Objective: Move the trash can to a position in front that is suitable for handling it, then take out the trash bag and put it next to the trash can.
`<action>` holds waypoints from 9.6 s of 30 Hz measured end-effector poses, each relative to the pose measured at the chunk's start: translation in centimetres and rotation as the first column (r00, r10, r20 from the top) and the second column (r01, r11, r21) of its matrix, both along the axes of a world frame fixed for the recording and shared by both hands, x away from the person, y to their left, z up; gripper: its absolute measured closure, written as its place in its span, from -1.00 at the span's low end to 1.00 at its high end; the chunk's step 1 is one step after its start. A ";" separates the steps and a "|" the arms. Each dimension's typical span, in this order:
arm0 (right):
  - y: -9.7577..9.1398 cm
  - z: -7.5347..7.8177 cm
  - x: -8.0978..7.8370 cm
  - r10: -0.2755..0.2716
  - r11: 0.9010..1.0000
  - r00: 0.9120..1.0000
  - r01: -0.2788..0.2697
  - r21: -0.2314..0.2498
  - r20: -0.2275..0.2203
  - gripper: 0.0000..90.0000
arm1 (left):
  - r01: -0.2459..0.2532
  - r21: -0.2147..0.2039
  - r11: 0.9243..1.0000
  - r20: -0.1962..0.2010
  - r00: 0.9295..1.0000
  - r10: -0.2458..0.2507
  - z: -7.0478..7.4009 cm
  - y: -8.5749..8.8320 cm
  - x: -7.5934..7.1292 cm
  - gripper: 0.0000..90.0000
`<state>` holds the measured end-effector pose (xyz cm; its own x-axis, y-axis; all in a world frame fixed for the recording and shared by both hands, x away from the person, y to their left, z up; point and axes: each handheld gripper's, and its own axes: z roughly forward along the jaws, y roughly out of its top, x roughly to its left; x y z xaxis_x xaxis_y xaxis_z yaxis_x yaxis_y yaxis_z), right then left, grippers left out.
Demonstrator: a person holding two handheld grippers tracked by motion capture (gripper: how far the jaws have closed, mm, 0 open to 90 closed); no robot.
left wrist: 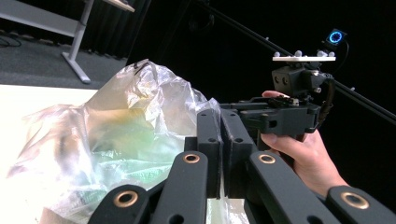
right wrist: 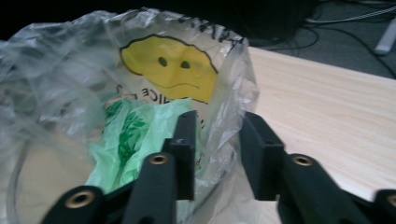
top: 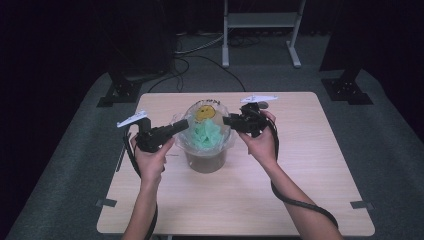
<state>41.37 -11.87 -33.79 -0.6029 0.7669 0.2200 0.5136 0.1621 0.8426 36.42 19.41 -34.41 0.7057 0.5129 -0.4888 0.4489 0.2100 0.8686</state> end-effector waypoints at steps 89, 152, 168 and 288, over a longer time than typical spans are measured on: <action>2.0 1.8 1.5 0.187 0.962 0.969 -0.147 0.231 -0.162 1.00 | 0.032 0.014 0.999 0.041 0.999 -0.033 0.0 -3.4 -0.3 0.11; -8.6 10.1 0.8 0.054 0.925 0.998 -0.038 0.378 -0.033 1.00 | -0.066 -0.046 0.997 0.029 0.997 0.068 -0.2 -1.7 0.1 -0.83; -12.3 7.3 1.3 -0.007 0.919 0.996 0.041 0.393 -0.087 1.00 | -0.059 -0.019 0.998 0.038 0.997 0.060 -0.3 -2.0 0.1 -0.83; -20.2 -6.6 -1.8 -0.164 0.934 0.978 0.196 0.299 -0.130 -0.05 | -0.057 0.032 0.998 0.012 0.998 0.057 -1.3 -3.7 0.6 -0.83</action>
<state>39.53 -32.05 -40.38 -0.4232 0.7449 0.5158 0.5953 -0.2005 0.7780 37.03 15.72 -35.75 0.6802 0.5677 -0.4638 0.4275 0.2068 0.8801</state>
